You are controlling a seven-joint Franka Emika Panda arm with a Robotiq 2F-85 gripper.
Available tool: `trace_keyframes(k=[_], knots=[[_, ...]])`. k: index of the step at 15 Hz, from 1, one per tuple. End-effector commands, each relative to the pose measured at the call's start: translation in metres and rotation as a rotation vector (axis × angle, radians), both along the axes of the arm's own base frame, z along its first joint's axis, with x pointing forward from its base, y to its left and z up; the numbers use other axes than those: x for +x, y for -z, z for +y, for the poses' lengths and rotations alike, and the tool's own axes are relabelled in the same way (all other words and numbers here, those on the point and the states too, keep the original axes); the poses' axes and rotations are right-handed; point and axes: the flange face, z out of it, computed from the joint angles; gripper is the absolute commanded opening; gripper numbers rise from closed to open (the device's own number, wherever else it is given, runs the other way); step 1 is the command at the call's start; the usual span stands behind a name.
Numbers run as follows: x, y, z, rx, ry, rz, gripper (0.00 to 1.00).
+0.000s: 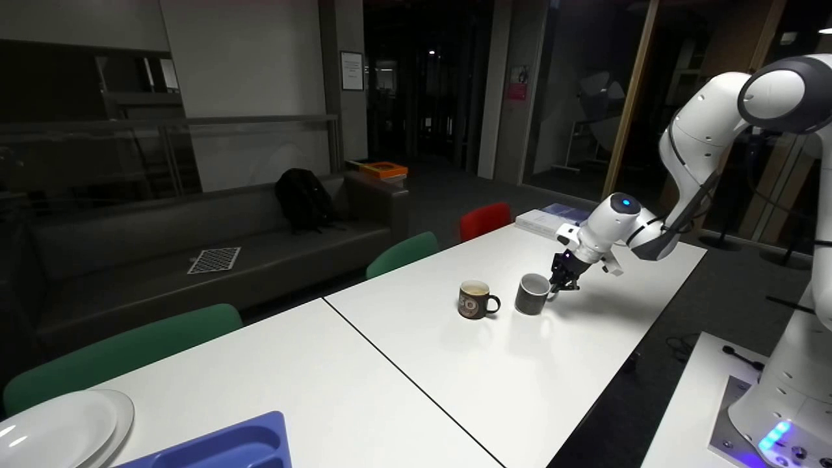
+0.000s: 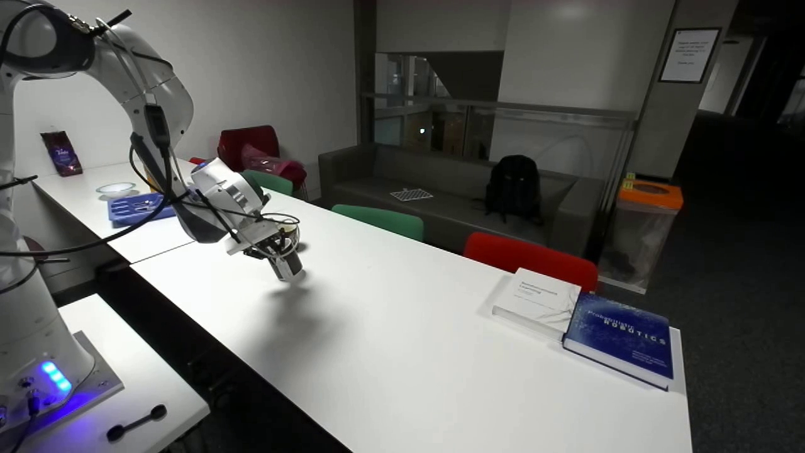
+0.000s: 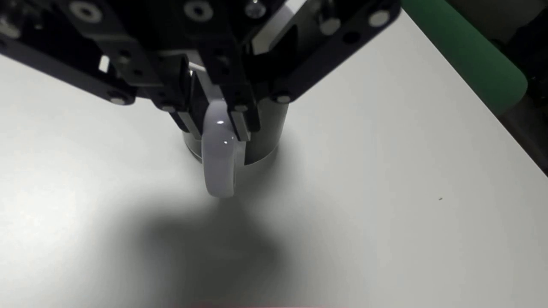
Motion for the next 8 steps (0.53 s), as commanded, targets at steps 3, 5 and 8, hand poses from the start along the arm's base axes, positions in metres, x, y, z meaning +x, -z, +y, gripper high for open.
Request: trace_keyframes(k=[3, 5, 8], knots=[[-0.0012, -0.0041, -0.0004, 0.048, -0.025, -0.002, 0.05], [-0.0004, -0.0020, 0.0007, 0.066, -0.027, -0.001, 0.05], [0.0000, 0.0028, 0.0019, 0.088, -0.020, 0.005, 0.05]])
